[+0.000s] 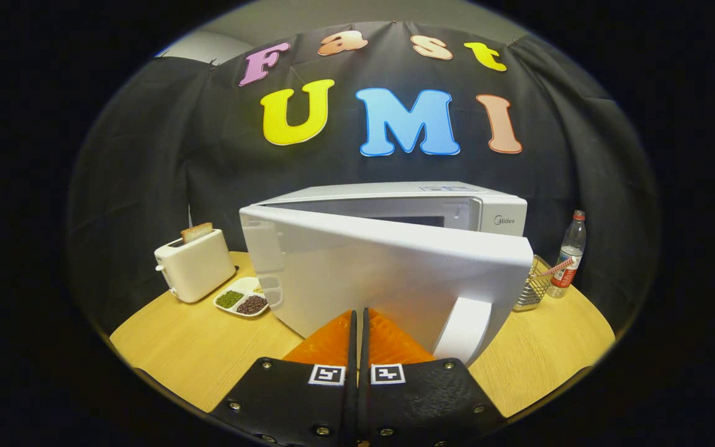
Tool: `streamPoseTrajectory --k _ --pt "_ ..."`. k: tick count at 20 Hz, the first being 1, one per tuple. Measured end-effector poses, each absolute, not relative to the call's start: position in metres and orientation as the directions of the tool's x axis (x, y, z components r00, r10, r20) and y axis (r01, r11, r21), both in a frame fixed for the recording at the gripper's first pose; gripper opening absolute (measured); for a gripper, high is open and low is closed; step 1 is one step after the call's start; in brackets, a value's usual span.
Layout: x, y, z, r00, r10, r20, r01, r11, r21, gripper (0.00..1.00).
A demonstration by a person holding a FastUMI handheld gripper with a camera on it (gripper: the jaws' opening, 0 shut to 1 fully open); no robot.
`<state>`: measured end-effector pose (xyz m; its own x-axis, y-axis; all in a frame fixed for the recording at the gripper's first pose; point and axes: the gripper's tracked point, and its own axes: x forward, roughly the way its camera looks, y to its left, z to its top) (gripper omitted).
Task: Open the microwave, put the food inside, and close the microwave door.
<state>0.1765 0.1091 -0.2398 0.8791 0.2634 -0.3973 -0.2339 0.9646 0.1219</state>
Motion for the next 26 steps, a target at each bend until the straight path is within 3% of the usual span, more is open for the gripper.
streamPoseTrajectory --k 26 --pt "0.273 0.082 -0.264 0.918 0.14 -0.372 -0.085 0.983 0.16 0.01"
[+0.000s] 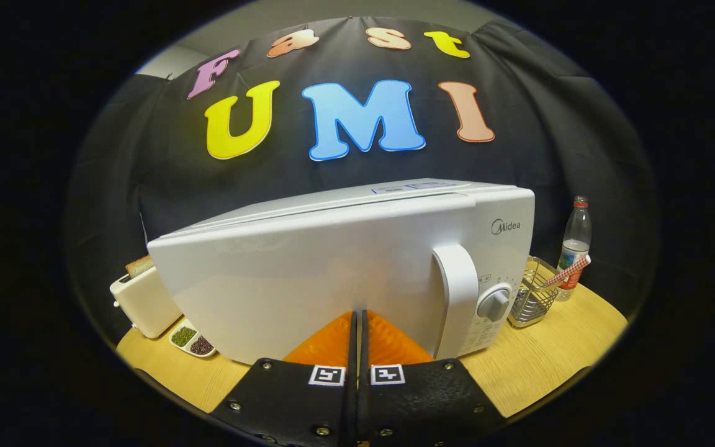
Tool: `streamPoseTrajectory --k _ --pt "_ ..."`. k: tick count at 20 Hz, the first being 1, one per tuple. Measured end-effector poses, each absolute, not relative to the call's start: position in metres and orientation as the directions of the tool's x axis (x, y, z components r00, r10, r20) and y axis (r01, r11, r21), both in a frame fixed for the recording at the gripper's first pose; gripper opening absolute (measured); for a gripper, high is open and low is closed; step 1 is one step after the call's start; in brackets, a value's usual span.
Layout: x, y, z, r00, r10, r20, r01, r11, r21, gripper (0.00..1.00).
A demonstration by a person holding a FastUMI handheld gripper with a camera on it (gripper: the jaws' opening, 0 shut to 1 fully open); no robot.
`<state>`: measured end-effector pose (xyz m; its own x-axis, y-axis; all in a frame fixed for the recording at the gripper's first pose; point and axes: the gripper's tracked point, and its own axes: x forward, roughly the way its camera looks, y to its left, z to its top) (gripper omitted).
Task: Open the microwave, put the food inside, and close the microwave door.
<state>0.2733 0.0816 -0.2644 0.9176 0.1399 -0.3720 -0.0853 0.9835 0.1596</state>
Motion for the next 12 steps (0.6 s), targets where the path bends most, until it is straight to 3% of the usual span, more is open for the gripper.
streamPoseTrajectory --k 4,5,12 --pt "0.281 0.083 -0.26 0.92 0.148 -0.363 -0.096 0.983 0.156 0.02" --pt "0.282 0.082 -0.261 0.921 0.147 -0.361 -0.103 0.985 0.139 0.07" --pt "0.245 0.066 -0.214 0.94 0.127 -0.317 -0.092 0.988 0.125 0.06"
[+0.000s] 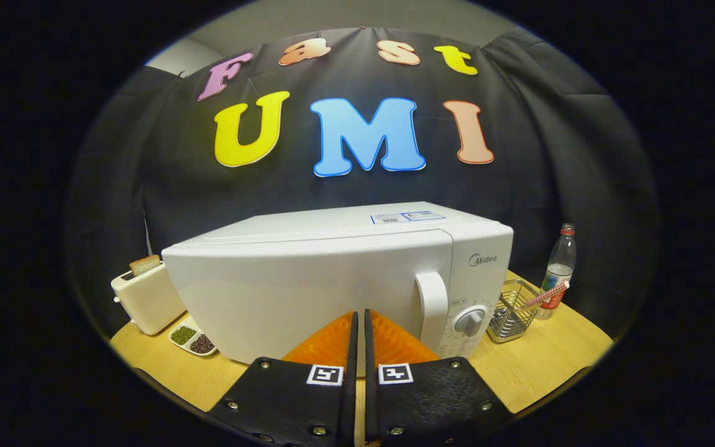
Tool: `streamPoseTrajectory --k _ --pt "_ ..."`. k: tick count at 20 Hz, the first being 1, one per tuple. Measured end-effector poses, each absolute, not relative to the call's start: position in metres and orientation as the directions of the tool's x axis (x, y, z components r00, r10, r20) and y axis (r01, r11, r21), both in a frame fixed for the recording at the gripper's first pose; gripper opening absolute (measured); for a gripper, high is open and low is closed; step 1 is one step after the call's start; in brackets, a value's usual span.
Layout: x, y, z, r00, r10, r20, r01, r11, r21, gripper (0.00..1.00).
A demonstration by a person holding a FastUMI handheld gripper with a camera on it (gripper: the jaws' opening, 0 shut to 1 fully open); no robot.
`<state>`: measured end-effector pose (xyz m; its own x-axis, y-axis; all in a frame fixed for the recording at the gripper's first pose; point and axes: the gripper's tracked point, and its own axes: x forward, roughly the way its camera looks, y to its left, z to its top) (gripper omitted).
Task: Open the microwave, put the food inside, and close the microwave door.
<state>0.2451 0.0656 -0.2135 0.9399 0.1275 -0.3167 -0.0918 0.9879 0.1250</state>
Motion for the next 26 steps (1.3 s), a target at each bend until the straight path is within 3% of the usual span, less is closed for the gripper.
streamPoseTrajectory --k 9,18,22,26 --pt "0.148 0.058 -0.135 0.962 0.134 -0.24 -0.112 0.988 0.104 0.07" --pt "0.052 0.068 -0.104 0.963 0.16 -0.216 -0.149 0.987 0.065 0.09" --pt "0.023 0.078 -0.086 0.969 0.187 -0.162 -0.176 0.981 0.078 0.98" --pt "0.012 0.086 -0.084 0.968 0.197 -0.156 -0.185 0.979 0.089 0.97"
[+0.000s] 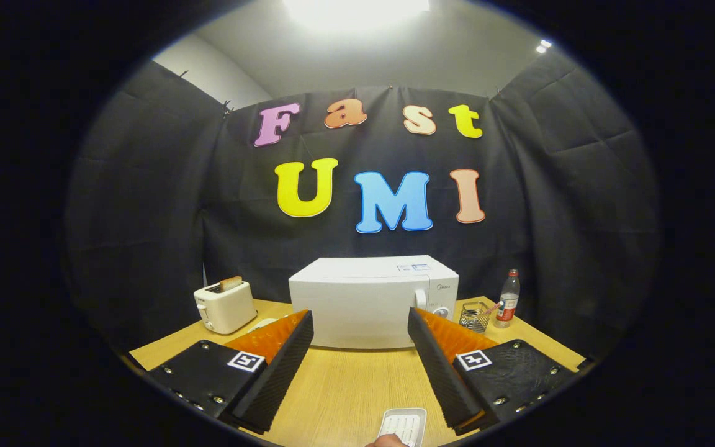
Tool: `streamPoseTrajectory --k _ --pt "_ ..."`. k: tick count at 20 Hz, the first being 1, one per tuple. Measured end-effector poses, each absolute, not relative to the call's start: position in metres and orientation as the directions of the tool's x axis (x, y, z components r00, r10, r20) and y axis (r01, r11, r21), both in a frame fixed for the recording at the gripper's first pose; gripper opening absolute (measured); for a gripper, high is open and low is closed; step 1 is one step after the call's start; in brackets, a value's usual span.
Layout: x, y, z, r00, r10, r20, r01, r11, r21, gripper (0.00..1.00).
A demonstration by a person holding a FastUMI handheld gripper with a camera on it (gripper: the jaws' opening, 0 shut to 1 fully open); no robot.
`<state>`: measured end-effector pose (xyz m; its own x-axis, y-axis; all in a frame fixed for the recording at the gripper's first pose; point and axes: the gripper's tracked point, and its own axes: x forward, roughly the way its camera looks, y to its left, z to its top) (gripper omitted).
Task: Open the microwave, put the food inside, and close the microwave door.
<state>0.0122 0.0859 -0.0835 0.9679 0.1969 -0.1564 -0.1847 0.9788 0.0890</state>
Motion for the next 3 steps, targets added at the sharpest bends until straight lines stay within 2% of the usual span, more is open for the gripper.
streamPoseTrajectory --k 3 --pt "0.0052 0.0904 -0.0866 0.963 0.201 -0.18 -0.185 0.978 0.098 0.97"
